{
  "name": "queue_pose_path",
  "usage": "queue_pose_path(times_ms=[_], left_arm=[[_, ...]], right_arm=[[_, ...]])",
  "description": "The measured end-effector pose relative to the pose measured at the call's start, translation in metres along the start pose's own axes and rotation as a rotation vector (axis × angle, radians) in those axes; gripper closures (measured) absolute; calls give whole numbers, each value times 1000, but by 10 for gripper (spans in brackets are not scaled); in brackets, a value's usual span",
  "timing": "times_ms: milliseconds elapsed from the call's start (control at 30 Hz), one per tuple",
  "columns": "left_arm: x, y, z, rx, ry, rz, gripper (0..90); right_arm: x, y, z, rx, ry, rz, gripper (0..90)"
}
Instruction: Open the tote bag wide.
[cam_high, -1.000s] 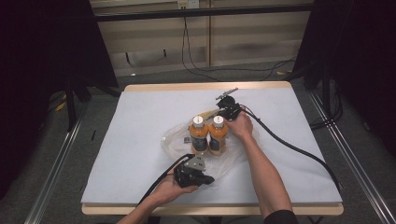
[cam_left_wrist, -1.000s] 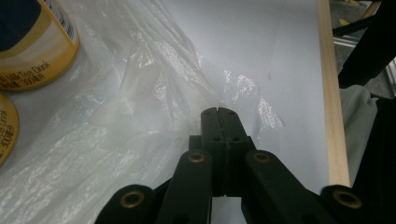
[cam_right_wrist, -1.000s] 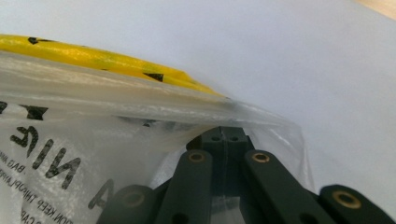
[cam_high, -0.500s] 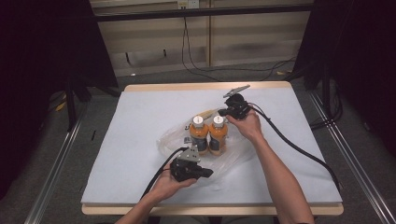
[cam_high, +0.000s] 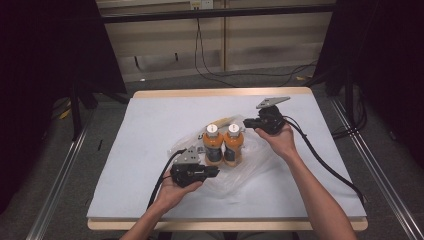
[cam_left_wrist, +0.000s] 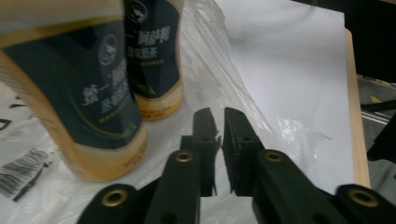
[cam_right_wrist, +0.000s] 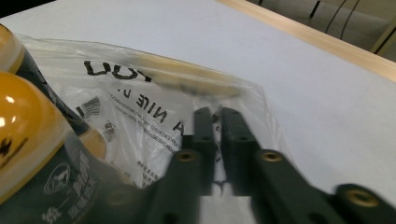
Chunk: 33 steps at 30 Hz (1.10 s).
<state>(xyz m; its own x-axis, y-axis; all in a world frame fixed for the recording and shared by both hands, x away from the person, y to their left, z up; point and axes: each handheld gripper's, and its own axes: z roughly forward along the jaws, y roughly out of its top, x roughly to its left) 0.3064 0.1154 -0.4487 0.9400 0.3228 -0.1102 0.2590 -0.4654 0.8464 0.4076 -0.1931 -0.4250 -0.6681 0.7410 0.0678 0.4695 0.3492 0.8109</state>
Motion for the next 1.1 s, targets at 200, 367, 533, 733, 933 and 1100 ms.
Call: queue_pose_path(times_ms=[200,367,533,733,933,1100], left_arm=[[4,1,-7,-32,68,-7,590],[6,3,-15,-63,134,-1,331],[10,-2,-22,-13,146,-10,220],[12,-7,-35,-16,170,-29,151],[8,-12,-51,-24,199,-38,96],[8,-20,-67,-19,231,-55,78]], right_arm=[[3,-7,-21,-63,-6,-4,630],[8,-16,-41,-100,4,32,354],[13,-24,-57,-114,15,39,202],[17,-34,-72,-119,16,47,110],[24,-50,-96,-144,21,49,64],[32,-63,-113,-145,-41,54,122]])
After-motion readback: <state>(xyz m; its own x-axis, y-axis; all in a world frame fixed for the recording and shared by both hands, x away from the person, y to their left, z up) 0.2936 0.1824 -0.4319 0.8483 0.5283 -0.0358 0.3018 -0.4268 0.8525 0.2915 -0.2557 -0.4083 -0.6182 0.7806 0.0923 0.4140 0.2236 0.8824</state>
